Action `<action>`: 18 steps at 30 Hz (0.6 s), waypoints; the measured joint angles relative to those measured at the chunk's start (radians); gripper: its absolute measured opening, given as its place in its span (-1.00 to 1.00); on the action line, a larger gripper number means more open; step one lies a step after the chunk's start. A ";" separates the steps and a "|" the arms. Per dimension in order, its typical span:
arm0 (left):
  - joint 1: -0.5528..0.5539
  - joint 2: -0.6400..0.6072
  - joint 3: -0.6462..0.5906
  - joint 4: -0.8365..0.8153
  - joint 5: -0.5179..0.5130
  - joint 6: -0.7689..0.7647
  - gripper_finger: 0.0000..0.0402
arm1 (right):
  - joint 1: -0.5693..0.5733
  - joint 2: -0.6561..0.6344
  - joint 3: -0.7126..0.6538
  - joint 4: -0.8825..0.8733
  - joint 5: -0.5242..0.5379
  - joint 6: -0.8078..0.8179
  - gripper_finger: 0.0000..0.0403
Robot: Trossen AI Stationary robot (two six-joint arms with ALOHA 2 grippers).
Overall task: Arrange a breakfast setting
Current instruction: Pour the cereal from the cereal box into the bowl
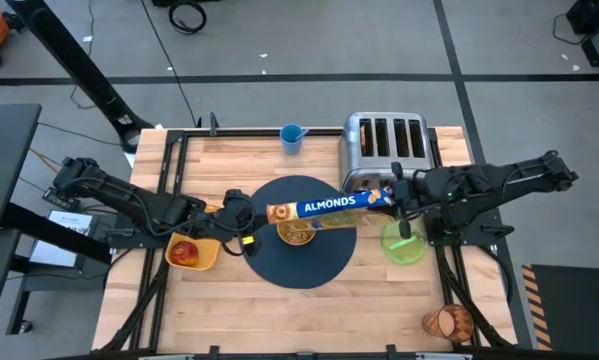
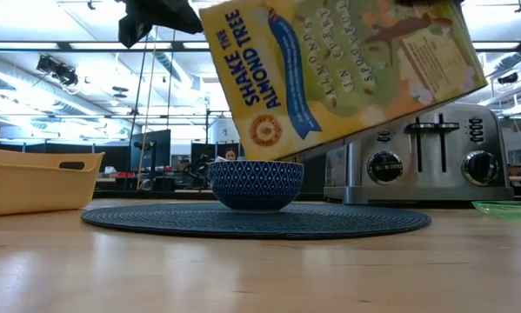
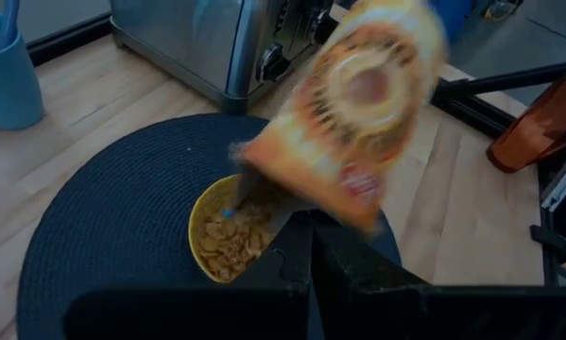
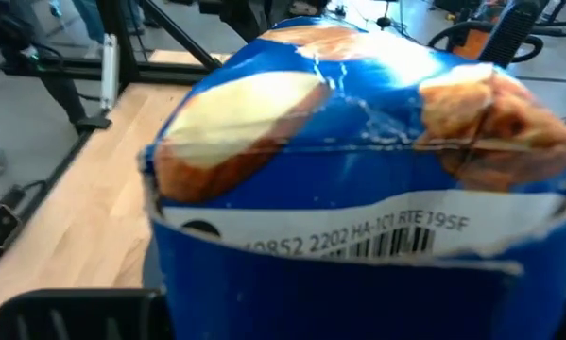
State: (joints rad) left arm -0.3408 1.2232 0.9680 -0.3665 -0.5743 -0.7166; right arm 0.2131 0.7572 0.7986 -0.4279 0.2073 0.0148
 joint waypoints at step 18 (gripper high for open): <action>0.000 0.000 0.000 0.024 0.000 -0.005 -0.96 | 0.001 -0.117 0.000 -0.123 -0.032 0.037 -0.54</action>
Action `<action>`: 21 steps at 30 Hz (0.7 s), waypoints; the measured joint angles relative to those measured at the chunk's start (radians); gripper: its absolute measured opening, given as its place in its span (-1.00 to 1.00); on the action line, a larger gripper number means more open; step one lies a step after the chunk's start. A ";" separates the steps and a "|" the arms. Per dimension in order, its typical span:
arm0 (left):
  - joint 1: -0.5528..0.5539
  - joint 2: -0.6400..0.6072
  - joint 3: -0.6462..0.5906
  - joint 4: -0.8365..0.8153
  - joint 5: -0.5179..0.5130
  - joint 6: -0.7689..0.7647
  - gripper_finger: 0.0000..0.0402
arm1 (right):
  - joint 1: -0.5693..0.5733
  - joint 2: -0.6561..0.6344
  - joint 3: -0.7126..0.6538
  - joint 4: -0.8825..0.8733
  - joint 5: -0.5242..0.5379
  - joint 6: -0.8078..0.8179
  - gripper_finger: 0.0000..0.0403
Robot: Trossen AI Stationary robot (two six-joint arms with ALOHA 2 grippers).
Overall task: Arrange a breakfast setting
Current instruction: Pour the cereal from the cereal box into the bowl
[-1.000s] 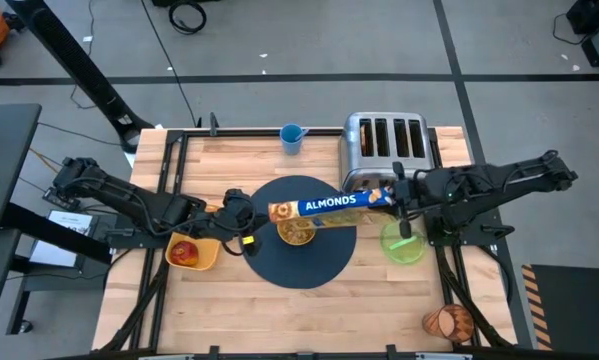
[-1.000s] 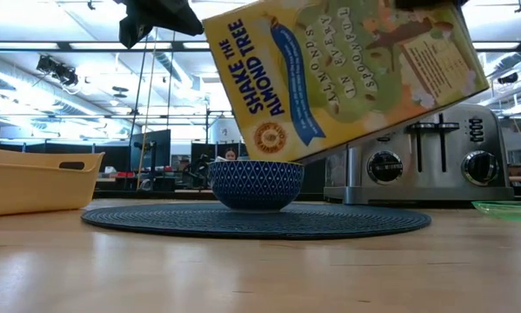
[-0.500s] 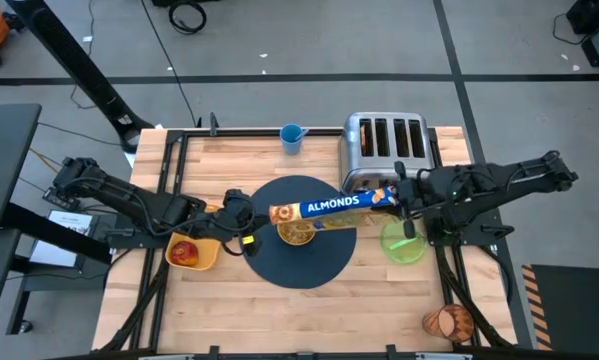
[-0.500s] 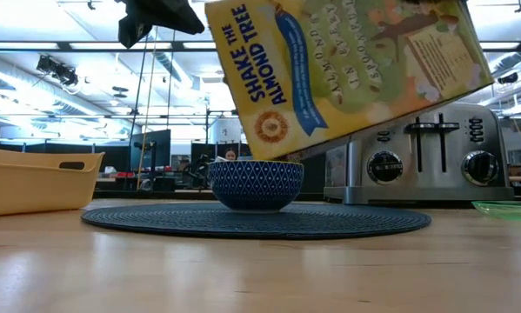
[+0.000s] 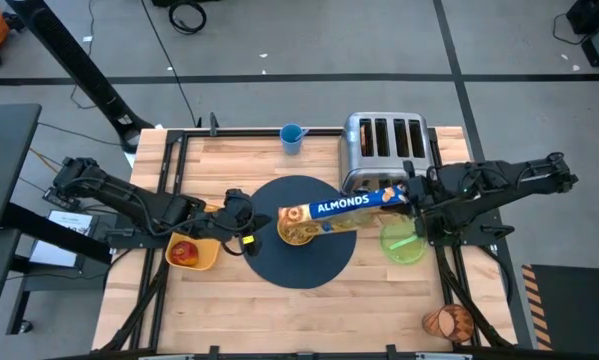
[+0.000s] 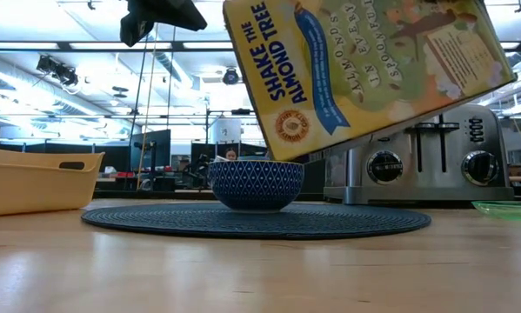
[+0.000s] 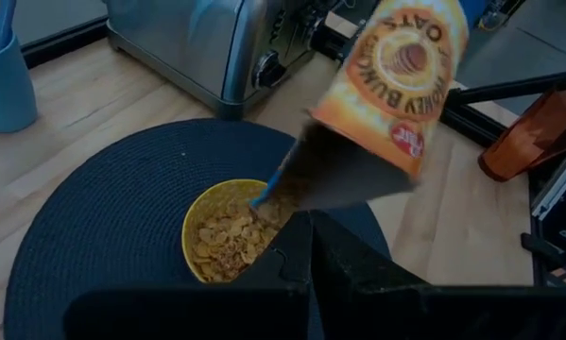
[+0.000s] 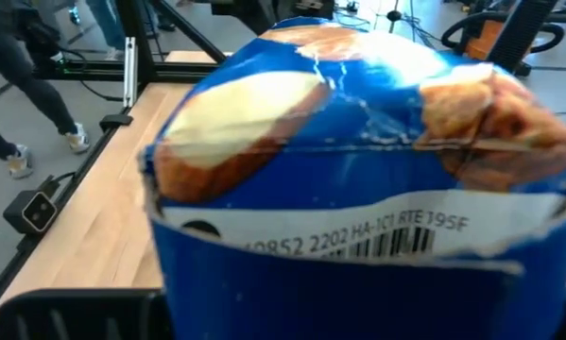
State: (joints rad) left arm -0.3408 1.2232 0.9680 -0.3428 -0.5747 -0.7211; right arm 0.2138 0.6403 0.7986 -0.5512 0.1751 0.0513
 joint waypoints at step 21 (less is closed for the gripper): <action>0.003 0.000 0.000 -0.002 -0.007 0.021 -0.96 | 0.000 0.001 0.000 0.003 0.014 -0.010 -0.54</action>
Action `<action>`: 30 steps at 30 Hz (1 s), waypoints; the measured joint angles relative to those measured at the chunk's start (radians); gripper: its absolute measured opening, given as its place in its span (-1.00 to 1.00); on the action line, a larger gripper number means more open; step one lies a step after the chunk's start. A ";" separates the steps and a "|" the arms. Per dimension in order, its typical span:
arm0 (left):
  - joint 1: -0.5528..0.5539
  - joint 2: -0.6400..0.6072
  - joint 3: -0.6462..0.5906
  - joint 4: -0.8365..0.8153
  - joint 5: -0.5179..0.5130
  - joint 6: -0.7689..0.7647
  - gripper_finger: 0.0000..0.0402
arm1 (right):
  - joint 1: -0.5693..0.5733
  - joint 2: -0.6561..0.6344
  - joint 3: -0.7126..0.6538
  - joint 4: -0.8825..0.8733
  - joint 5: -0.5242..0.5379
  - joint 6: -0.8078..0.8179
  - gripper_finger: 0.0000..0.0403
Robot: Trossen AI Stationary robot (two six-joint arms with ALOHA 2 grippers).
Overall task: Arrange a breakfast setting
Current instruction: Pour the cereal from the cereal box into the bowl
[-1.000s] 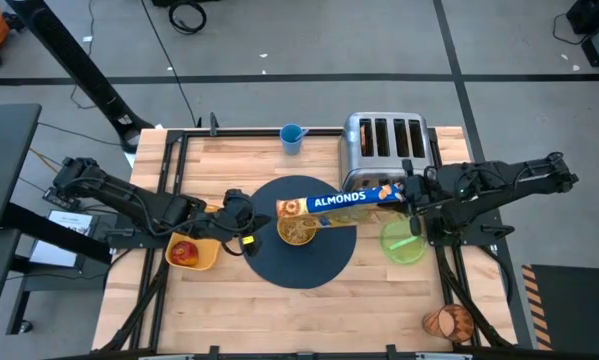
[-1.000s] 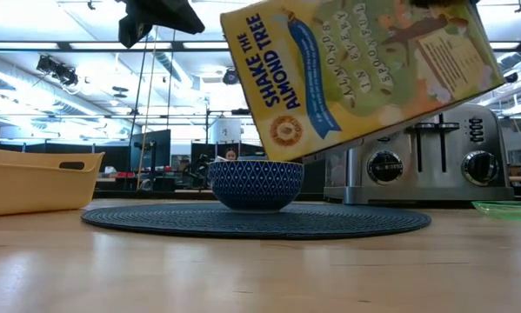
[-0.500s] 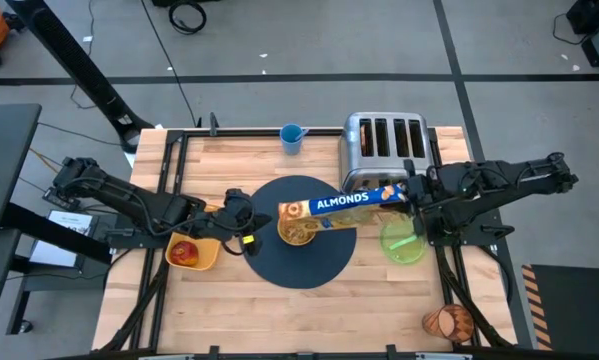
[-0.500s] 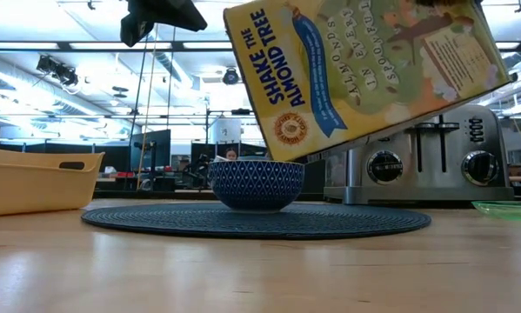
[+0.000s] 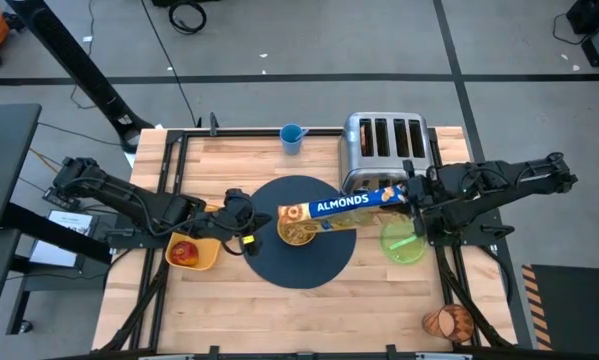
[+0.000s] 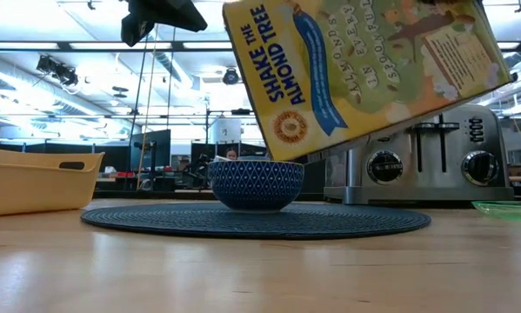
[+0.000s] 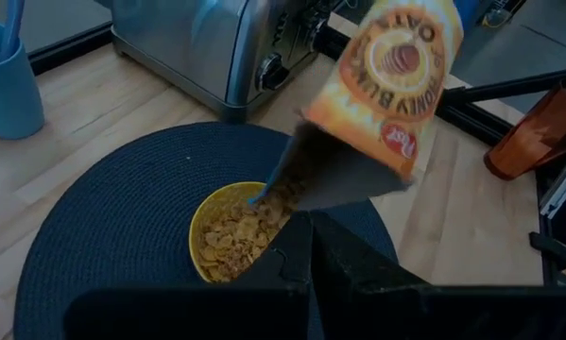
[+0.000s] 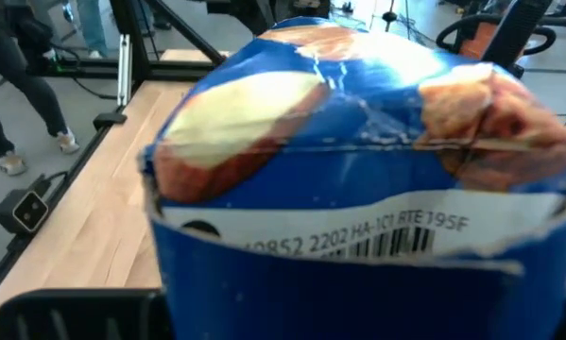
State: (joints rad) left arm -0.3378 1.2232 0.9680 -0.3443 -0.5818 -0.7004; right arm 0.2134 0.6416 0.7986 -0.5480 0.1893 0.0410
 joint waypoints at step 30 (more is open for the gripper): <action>0.000 0.000 0.000 -0.001 -0.001 0.008 -0.96 | 0.007 0.012 0.031 -0.029 0.013 0.026 -0.54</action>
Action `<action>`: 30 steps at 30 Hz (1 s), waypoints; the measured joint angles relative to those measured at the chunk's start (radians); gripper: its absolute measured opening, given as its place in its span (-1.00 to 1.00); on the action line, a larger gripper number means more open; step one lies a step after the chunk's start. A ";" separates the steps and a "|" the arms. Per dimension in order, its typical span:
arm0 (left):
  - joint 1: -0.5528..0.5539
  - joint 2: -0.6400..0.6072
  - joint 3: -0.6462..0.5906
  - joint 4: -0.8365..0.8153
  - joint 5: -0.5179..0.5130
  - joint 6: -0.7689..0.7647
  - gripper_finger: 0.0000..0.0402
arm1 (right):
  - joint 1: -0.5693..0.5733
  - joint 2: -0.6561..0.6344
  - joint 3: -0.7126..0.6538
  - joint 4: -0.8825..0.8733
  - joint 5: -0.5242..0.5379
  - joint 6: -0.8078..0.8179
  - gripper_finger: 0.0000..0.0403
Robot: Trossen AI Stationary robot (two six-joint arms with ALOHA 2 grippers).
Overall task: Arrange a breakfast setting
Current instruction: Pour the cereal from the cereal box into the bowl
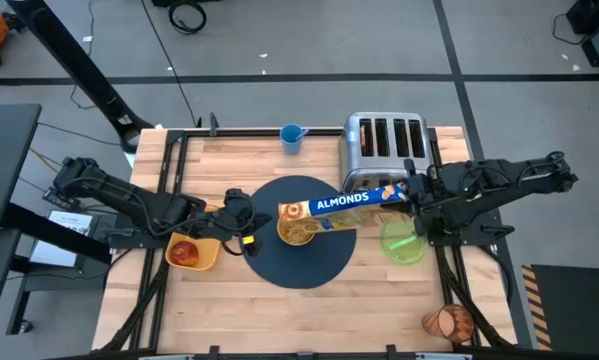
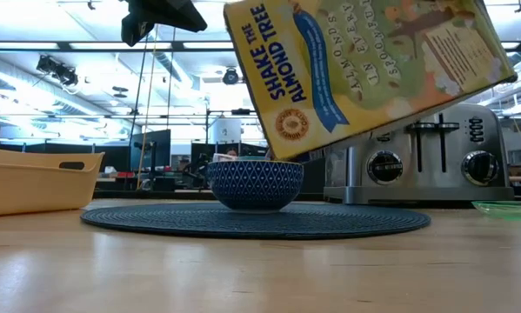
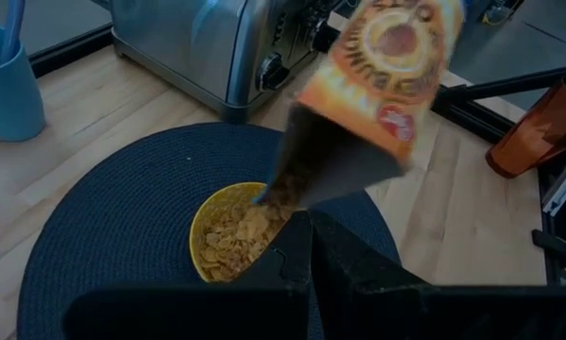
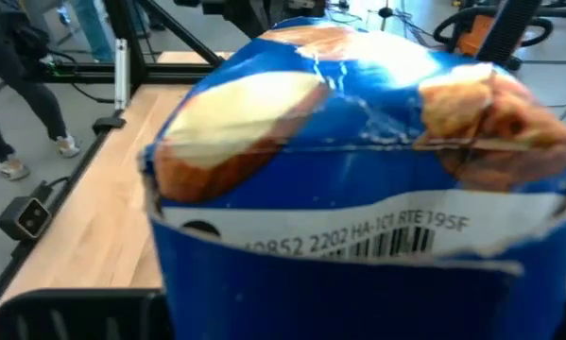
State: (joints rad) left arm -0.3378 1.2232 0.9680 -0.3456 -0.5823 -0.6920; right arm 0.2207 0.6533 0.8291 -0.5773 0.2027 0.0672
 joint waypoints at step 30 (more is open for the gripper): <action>0.030 -0.080 0.000 0.355 0.064 0.267 -0.96 | 0.000 -0.391 -0.274 0.147 0.013 0.039 -0.54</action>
State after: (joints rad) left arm -0.3083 1.1432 0.9684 0.0098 -0.5184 -0.4252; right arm 0.2207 0.2619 0.5556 -0.4304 0.2157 0.1060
